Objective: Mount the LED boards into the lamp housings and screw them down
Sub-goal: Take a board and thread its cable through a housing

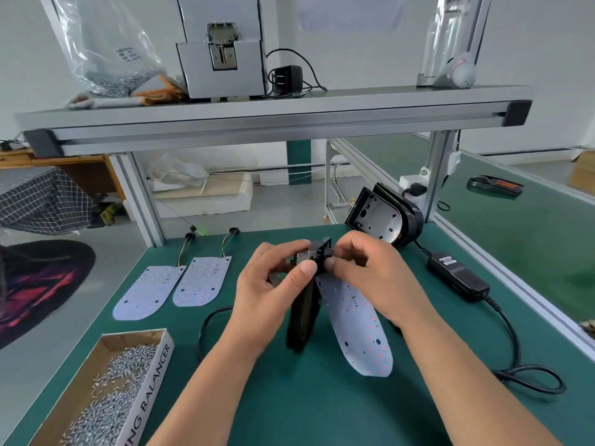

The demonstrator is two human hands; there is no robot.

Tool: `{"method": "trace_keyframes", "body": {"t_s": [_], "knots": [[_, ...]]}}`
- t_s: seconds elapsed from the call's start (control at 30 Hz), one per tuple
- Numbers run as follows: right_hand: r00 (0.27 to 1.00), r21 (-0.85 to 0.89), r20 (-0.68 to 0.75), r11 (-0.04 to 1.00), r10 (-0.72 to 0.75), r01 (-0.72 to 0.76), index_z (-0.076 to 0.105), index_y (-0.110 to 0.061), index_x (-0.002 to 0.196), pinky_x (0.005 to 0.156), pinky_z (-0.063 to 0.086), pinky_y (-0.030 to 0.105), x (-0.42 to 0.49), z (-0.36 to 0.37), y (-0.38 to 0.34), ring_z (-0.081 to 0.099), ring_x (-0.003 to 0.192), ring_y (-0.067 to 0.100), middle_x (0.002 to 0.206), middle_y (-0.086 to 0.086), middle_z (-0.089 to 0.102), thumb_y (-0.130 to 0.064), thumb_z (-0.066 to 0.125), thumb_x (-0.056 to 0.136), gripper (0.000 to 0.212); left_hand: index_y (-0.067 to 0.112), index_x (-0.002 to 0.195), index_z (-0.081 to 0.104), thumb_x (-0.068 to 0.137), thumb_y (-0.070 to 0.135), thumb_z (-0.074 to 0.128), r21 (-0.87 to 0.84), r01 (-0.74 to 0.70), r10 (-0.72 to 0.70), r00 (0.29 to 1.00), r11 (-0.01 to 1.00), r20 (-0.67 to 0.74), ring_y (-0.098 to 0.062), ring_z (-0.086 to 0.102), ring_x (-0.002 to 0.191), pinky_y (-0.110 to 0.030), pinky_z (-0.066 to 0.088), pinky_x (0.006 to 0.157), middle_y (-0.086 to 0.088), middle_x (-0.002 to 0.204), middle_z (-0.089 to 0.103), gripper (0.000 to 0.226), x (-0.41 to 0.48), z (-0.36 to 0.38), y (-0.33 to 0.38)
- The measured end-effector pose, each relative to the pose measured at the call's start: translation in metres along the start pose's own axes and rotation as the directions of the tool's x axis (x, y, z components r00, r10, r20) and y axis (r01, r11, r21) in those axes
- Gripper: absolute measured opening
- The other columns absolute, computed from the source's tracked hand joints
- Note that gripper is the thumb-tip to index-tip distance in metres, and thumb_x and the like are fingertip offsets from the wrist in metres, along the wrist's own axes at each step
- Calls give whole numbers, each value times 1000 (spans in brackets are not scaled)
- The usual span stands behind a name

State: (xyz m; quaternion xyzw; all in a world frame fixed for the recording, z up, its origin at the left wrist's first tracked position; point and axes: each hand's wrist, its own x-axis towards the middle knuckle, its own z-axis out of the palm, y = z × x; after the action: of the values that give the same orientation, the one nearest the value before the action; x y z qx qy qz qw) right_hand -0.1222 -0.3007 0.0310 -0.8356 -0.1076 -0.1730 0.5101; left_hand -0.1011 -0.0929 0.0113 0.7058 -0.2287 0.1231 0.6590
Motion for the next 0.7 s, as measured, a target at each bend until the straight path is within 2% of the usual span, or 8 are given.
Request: {"method": "trace_keyframes", "body": {"t_s": [0.1, 0.23, 0.3, 0.4, 0.47, 0.5, 0.6, 0.7], "knots": [[998, 147, -25, 988, 49, -44, 67, -25, 90, 70, 46, 24, 0, 13, 1, 63, 73, 7, 81, -9, 71, -23, 77, 96, 11, 35, 119, 80, 82, 54, 78, -190, 108, -109, 994, 976, 7, -14, 50, 77, -22, 47, 73, 1, 83, 55, 41, -1, 0, -2], [986, 374, -26, 917, 162, -141, 70, -17, 110, 96, 55, 42, 2, 17, 3, 75, 96, 21, 98, 4, 80, -19, 81, 89, 23, 25, 122, 79, 85, 47, 77, -296, 148, -140, 989, 944, 46, -4, 52, 65, -11, 45, 64, 12, 79, 61, 43, 1, -1, -5], [987, 396, -5, 907, 158, -143, 74, -17, 113, 103, 56, 44, 3, 17, 2, 76, 103, 26, 104, 6, 80, -14, 77, 90, 23, 25, 123, 77, 86, 45, 77, -314, 166, -143, 985, 935, 96, -9, 64, 79, -18, 52, 73, 7, 91, 71, 42, 2, -3, -6], [992, 402, 40, 907, 117, -123, 77, -16, 114, 101, 57, 40, 2, 17, -1, 77, 101, 27, 103, 10, 80, -4, 68, 99, 21, 26, 123, 71, 88, 46, 75, -318, 210, -157, 970, 925, 185, -21, 70, 96, -30, 57, 81, -4, 108, 76, 41, 3, -11, -6], [994, 386, 54, 916, 95, -108, 78, -17, 115, 100, 57, 37, 3, 18, -3, 77, 99, 24, 103, 10, 80, -4, 65, 101, 23, 29, 123, 66, 90, 47, 73, -300, 233, -169, 960, 925, 224, -23, 67, 89, -30, 53, 74, 0, 104, 74, 39, 4, -16, -5], [995, 363, 57, 927, 84, -99, 78, -19, 117, 100, 57, 35, 3, 20, -6, 77, 99, 22, 103, 7, 81, -5, 65, 103, 24, 30, 124, 64, 90, 49, 73, -287, 243, -179, 956, 927, 233, -26, 62, 87, -35, 48, 71, 0, 101, 72, 40, 4, -18, -6], [997, 163, 70, 986, 26, -37, 78, -26, 124, 100, 55, 28, 3, 25, -12, 74, 105, 8, 110, -11, 80, -13, 60, 107, 27, 32, 126, 61, 86, 50, 76, -262, 273, -205, 944, 926, 257, -35, 44, 89, -46, 32, 74, -5, 102, 66, 46, 6, -24, -10], [999, -50, 49, 999, -18, 20, 74, -37, 121, 88, 52, 20, 0, 32, -20, 69, 103, -2, 107, -24, 76, -22, 53, 109, 29, 33, 132, 61, 75, 57, 87, -243, 297, -233, 937, 923, 261, -29, 57, 96, -36, 45, 73, -2, 117, 69, 67, 7, -25, -10]]}}
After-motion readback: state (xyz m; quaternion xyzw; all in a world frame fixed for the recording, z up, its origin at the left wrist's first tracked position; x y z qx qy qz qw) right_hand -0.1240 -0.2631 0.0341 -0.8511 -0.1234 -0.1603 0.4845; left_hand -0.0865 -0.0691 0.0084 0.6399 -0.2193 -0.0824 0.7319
